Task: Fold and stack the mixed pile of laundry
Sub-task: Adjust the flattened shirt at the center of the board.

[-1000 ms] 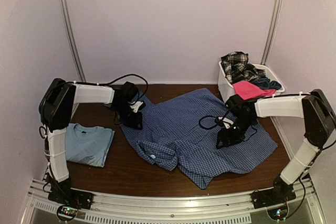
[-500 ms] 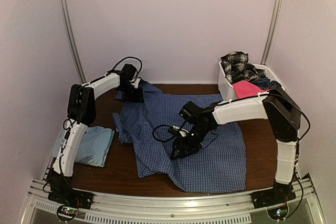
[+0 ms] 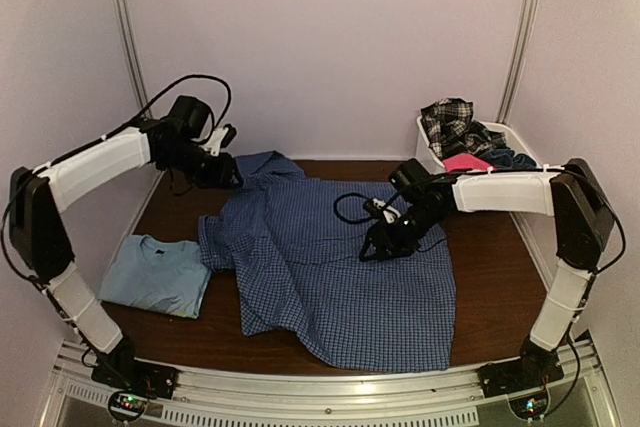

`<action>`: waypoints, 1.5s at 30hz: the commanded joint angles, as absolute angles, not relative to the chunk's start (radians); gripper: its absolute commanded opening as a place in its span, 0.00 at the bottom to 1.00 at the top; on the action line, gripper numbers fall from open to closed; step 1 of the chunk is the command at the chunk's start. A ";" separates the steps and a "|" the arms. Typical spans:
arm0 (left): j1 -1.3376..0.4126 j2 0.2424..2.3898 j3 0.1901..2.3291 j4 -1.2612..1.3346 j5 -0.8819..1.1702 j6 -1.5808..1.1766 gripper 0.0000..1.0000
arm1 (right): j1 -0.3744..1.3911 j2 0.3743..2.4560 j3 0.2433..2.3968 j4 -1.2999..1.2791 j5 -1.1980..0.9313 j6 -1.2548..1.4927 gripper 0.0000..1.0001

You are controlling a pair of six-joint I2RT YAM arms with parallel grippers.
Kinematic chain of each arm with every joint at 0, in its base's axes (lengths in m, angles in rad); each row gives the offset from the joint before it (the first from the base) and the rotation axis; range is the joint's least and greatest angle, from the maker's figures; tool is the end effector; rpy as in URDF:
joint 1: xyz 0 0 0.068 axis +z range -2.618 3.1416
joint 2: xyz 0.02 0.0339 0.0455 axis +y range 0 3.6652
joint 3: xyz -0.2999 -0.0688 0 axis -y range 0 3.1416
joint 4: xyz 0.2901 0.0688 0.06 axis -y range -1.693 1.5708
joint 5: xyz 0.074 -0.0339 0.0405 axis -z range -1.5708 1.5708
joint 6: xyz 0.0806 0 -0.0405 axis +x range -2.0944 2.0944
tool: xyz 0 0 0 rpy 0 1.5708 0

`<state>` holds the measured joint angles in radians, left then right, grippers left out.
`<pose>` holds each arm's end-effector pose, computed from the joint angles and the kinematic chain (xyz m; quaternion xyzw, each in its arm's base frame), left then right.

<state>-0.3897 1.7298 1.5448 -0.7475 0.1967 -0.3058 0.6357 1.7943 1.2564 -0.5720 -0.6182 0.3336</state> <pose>0.4148 -0.1874 0.2923 0.0704 0.9428 -0.1941 0.2618 0.3170 0.2920 0.1837 -0.2082 0.9064 0.3634 0.0545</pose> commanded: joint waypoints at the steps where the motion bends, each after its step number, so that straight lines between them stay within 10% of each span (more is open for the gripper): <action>1: -0.499 1.511 1.154 -0.691 0.217 -0.440 0.37 | 0.609 1.805 1.149 -0.568 -0.565 0.295 0.58; 13: -0.786 1.119 0.531 -0.481 0.146 -0.956 0.31 | 0.538 1.855 1.076 -0.584 -0.505 0.258 0.57; 27: -0.811 1.414 0.610 -0.227 0.133 -1.002 0.42 | 0.496 1.852 1.077 -0.596 -0.489 0.247 0.58; 33: -0.810 1.381 0.673 -0.438 0.031 -1.034 0.00 | 0.456 1.872 1.067 -0.584 -0.474 0.256 0.57; 45: -0.801 0.792 0.694 -1.046 -0.042 -1.263 0.00 | 0.354 1.896 1.090 -0.589 -0.444 0.245 0.57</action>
<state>-0.8043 0.8371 0.6926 -0.8394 -0.0586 -1.1858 0.3717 1.8374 1.1065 -0.5400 -0.5518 0.2584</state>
